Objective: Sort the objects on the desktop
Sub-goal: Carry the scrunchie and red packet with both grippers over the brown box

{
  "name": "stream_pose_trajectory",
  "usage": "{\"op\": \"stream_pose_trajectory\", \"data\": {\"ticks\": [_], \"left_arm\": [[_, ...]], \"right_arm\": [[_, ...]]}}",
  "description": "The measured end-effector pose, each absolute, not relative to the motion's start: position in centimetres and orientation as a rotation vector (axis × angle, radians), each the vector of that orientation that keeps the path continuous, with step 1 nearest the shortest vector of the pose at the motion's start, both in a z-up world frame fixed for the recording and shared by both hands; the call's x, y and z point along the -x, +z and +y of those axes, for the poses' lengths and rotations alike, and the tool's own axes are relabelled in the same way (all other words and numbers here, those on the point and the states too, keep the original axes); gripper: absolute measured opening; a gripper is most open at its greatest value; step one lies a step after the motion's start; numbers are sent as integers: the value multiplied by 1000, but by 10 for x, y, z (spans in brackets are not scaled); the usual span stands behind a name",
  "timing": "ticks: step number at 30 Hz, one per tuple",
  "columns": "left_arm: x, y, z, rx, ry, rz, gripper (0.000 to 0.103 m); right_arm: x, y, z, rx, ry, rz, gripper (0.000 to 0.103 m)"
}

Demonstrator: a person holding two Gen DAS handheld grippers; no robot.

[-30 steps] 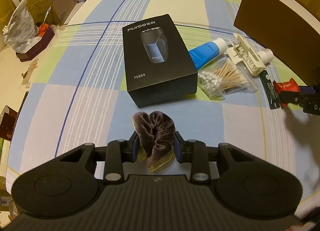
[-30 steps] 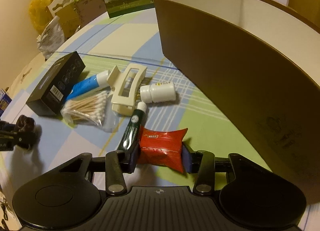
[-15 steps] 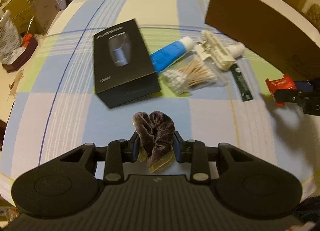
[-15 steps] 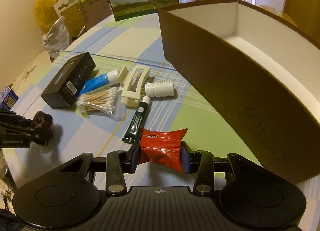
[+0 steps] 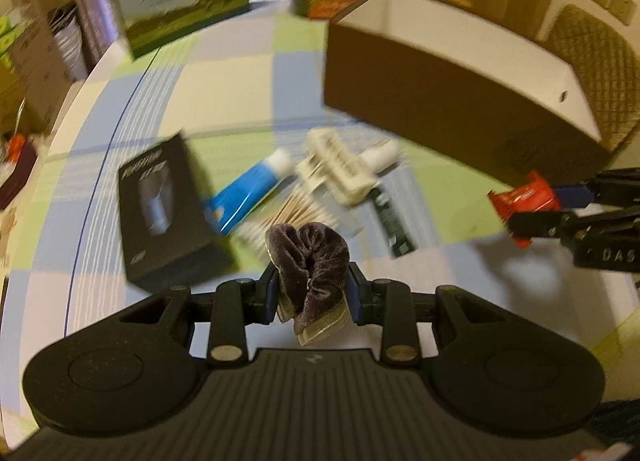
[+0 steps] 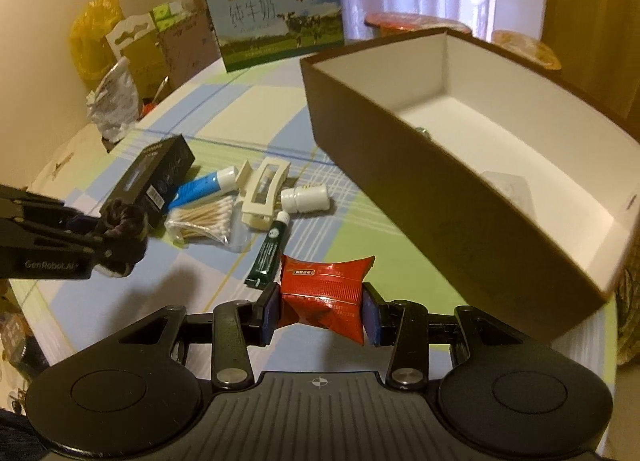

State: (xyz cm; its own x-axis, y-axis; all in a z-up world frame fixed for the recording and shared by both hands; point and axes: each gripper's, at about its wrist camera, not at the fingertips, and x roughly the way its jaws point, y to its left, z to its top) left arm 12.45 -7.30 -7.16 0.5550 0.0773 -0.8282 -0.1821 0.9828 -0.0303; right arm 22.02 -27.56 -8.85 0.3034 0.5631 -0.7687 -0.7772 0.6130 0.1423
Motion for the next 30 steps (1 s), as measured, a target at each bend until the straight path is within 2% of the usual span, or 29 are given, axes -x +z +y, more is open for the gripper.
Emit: {"op": "stream_pose_trajectory", "data": {"ticks": [19,30], "left_arm": [[-222,-7,-137,-17,-69,780,28],[-316,1,-171,-51,-169,750,28]], "right_arm": [[-263,-19,-332,134,806,750,39],[-341,-17,-340,161,682,719,39]]}}
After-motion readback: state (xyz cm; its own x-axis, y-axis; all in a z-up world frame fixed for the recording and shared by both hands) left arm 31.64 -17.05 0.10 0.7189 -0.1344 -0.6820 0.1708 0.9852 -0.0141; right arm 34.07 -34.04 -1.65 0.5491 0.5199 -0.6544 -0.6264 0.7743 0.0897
